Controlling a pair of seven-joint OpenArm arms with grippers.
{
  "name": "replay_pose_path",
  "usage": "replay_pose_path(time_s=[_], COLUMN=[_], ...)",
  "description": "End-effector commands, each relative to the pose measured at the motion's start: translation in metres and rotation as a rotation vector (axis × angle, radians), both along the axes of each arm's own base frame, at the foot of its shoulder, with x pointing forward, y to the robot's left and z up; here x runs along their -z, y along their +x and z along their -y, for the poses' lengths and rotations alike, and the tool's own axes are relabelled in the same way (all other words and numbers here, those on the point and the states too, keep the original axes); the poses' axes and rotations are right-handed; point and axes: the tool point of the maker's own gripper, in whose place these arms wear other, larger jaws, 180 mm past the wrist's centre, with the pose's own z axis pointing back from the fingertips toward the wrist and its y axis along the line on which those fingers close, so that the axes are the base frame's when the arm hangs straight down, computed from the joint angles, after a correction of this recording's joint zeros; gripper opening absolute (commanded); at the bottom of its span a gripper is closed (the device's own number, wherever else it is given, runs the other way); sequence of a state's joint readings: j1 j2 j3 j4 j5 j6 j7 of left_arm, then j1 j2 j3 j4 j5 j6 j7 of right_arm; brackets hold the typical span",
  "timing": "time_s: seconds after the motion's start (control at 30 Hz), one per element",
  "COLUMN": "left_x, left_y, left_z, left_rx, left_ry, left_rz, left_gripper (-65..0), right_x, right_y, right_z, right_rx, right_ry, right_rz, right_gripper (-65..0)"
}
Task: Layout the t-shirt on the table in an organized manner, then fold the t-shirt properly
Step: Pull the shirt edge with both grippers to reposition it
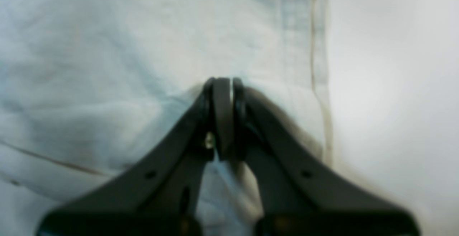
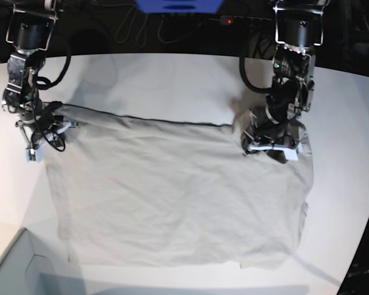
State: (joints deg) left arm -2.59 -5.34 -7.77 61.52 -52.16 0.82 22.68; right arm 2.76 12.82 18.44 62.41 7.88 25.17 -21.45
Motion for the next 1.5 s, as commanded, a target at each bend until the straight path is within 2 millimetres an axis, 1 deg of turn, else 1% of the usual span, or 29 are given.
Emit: replay_pose_path(time_s=[0.0, 0.1, 0.13, 0.27, 0.33, 0.4, 0.47, 0.53, 0.57, 0.63, 0.7, 0.77, 0.8, 0.83, 0.87, 0.9, 0.93, 0.97, 1.0, 1.1, 1.17, 1.27, 1.3, 1.37, 1.43, 1.47], left_x=[-0.011, -0.025, -0.029, -0.063, -0.081, -0.092, -0.105, -0.117, -0.12, -0.129, -0.143, -0.144, -0.147, -0.149, -0.147, -0.143, -0.139, -0.131, -0.121, -0.089, -0.066, -0.032, -0.023, -0.009, 0.009, 0.015], left_y=[0.012, 0.027, 0.031, 0.062, 0.079, 0.092, 0.107, 0.116, 0.117, 0.12, 0.122, 0.112, 0.107, 0.098, 0.087, 0.076, 0.065, 0.055, 0.043, 0.006, -0.013, -0.037, -0.042, -0.043, -0.045, -0.044], left_z=[-0.012, -0.035, -0.042, -0.072, -0.085, -0.099, -0.112, -0.121, -0.124, -0.12, -0.108, -0.088, -0.075, -0.059, -0.048, -0.03, -0.006, 0.011, 0.032, 0.094, 0.125, 0.158, 0.164, 0.161, 0.141, 0.13], left_rx=[-0.022, -0.045, -0.048, -0.057, -0.065, -0.078, -0.094, -0.106, -0.109, -0.102, -0.076, -0.054, -0.041, -0.022, -0.01, 0.004, 0.034, 0.054, 0.079, 0.164, 0.221, 0.288, 0.301, 0.305, 0.303, 0.302], left_ry=[0.023, 0.074, 0.087, 0.149, 0.172, 0.194, 0.208, 0.217, 0.22, 0.218, 0.215, 0.191, 0.174, 0.157, 0.141, 0.112, 0.082, 0.055, 0.022, -0.064, -0.097, -0.122, -0.123, -0.109, -0.064, -0.04], left_rz=[0.043, 0.09, 0.099, 0.175, 0.211, 0.227, 0.245, 0.263, 0.268, 0.293, 0.335, 0.361, 0.38, 0.396, 0.4, 0.402, 0.397, 0.382, 0.357, 0.268, 0.198, 0.093, 0.065, 0.03, -0.016, -0.026], left_gripper=[-64.9, -64.9, -64.9, -64.9, -64.9, -64.9, -64.9, -64.9, -64.9, -64.9, -64.9, -64.9, -64.9, -65.0, -65.0, -65.0, -65.0, -65.0, -65.0, -65.0, -65.0, -65.0, -65.0, -65.0, -65.0, -65.0], right_x=[-0.005, 0.007, 0.012, 0.024, 0.025, 0.023, 0.018, 0.005, -0.004, -0.025, -0.045, -0.062, -0.07, -0.077, -0.081, -0.083, -0.09, -0.095, -0.097, -0.098, -0.099, -0.1, -0.098, -0.096, -0.091, -0.089], right_y=[0.005, -0.01, -0.018, -0.053, -0.072, -0.087, -0.1, -0.105, -0.105, -0.097, -0.083, -0.07, -0.063, -0.057, -0.052, -0.047, -0.036, -0.027, -0.02, -0.003, 0.006, 0.023, 0.028, 0.038, 0.046, 0.05], right_z=[-0.008, -0.046, -0.063, -0.137, -0.185, -0.221, -0.252, -0.27, -0.273, -0.268, -0.246, -0.222, -0.211, -0.2, -0.184, -0.169, -0.159, -0.151, -0.14, -0.121, -0.113, -0.106, -0.105, -0.103, -0.101, -0.1], right_rx=[-0.018, -0.111, -0.145, -0.28, -0.364, -0.434, -0.504, -0.55, -0.56, -0.548, -0.508, -0.465, -0.442, -0.415, -0.388, -0.36, -0.341, -0.323, -0.305, -0.293, -0.297, -0.295, -0.292, -0.283, -0.276, -0.272], right_ry=[0.004, 0.018, 0.03, 0.1, 0.155, 0.195, 0.225, 0.24, 0.24, 0.231, 0.192, 0.151, 0.131, 0.113, 0.086, 0.064, 0.045, 0.032, 0.016, -0.026, -0.051, -0.064, -0.061, -0.055, -0.046, -0.043], right_rz=[0.026, -0.003, -0.016, -0.054, -0.067, -0.073, -0.072, -0.042, -0.018, 0.046, 0.107, 0.161, 0.188, 0.21, 0.222, 0.231, 0.255, 0.272, 0.278, 0.264, 0.251, 0.248, 0.244, 0.241, 0.228, 0.224], right_gripper=[-65.0, -65.0, -65.0, -65.0, -65.0, -65.0, -65.0, -65.0, -65.0, -65.0, -65.0, -65.0, -65.0, -65.0, -65.0, -65.0, -65.0, -65.0, -65.0, -65.0, -65.0, -65.0, -65.0, -65.0, -65.0, -65.0])
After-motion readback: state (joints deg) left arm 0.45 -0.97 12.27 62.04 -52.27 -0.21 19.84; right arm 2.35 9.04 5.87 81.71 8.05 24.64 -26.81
